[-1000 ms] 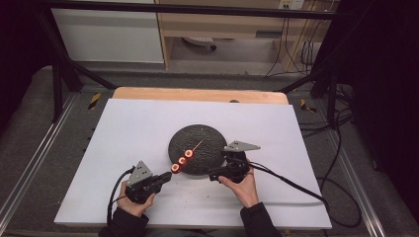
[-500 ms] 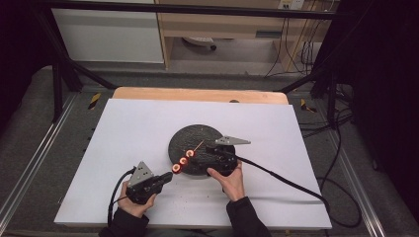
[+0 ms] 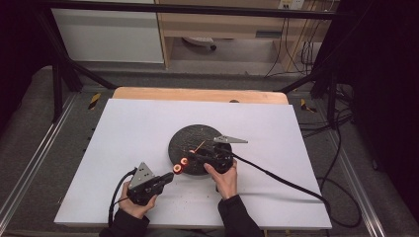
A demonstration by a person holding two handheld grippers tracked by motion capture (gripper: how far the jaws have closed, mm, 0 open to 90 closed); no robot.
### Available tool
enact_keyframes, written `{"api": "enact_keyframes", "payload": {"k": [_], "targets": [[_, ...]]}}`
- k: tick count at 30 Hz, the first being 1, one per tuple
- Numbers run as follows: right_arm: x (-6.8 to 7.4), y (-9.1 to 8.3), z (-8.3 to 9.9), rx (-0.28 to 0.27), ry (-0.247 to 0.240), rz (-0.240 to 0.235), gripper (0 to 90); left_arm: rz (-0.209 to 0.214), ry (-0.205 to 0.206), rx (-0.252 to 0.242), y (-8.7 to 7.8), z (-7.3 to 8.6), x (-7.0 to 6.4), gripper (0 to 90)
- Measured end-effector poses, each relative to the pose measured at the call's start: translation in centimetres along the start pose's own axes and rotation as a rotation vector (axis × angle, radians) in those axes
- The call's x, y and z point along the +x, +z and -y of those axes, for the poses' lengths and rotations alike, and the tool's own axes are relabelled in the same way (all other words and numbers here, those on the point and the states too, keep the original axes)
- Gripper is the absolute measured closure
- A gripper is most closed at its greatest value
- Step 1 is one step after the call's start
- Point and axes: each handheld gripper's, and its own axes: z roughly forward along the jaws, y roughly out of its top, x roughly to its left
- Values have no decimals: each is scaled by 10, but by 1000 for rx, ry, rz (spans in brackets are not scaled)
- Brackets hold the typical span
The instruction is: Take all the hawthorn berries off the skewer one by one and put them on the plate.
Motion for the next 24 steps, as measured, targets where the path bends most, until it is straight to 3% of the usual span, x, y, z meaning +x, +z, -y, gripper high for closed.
{"api": "enact_keyframes", "payload": {"k": [2, 12, 24], "targets": [[0, 1, 0, 3, 15, -12, 560, -1, 1, 0, 0, 0, 0, 883], [0, -1, -2, 15, 55, -32, 619, -3, 6, -9, 0, 0, -2, 883], [-1, -13, -20, -49, 55, 19, 623, -4, 12, -42, -6, -3, -3, 883]]}}
